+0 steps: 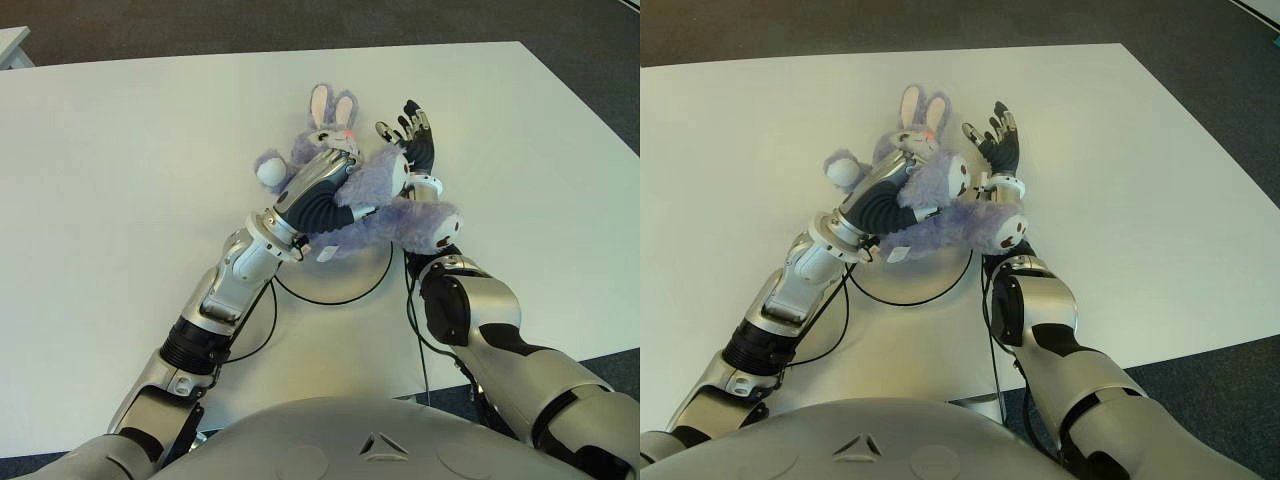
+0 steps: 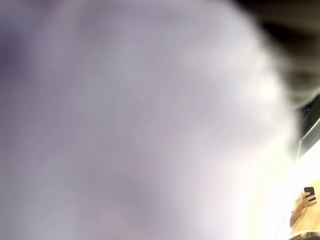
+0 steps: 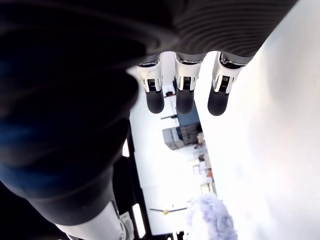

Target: Put the doll into the plate.

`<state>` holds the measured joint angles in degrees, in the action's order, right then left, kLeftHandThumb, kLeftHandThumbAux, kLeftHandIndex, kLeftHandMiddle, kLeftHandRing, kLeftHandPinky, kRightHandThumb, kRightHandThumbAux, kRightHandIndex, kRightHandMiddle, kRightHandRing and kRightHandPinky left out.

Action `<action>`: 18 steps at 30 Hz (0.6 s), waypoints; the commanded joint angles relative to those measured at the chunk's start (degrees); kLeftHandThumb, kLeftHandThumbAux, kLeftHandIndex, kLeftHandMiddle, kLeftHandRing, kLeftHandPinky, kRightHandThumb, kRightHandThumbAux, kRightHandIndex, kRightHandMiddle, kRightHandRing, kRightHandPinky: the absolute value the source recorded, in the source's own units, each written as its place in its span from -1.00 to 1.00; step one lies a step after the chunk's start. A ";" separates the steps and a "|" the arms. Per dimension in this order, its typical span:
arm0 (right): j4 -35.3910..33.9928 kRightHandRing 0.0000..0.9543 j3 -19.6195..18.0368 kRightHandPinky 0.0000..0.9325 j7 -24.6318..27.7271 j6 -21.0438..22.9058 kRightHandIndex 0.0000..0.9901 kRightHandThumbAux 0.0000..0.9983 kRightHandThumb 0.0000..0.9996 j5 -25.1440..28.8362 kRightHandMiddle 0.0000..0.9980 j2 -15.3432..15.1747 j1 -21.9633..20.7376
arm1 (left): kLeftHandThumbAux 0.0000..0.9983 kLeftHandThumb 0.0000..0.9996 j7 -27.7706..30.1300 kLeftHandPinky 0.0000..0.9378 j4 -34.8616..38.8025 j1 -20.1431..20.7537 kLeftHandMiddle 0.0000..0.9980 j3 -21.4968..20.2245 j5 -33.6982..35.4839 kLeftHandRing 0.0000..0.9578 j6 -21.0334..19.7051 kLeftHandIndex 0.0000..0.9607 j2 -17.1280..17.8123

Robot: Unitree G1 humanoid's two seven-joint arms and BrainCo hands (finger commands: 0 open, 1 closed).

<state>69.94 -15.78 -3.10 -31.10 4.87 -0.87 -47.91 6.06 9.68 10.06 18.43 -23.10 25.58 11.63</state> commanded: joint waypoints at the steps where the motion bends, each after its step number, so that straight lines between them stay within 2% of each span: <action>1: 1.29 -0.87 -0.50 -0.79 0.33 0.60 -0.78 0.79 -0.51 1.03 -0.85 1.08 2.61 | 0.30 0.79 1.62 0.81 1.06 -1.16 0.65 0.32 -0.06 0.74 -0.73 0.50 0.80; 18: 1.29 -0.87 -0.72 -0.78 -0.26 0.60 -0.78 0.78 -0.52 0.63 -0.85 1.22 2.60 | 0.26 0.84 1.42 0.81 3.54 -3.69 0.65 1.17 -0.88 0.74 -1.95 0.49 1.41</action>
<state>69.88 -16.34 -3.07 -31.10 4.83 -0.61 -47.91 6.09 13.09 7.57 19.13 -23.63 24.40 12.66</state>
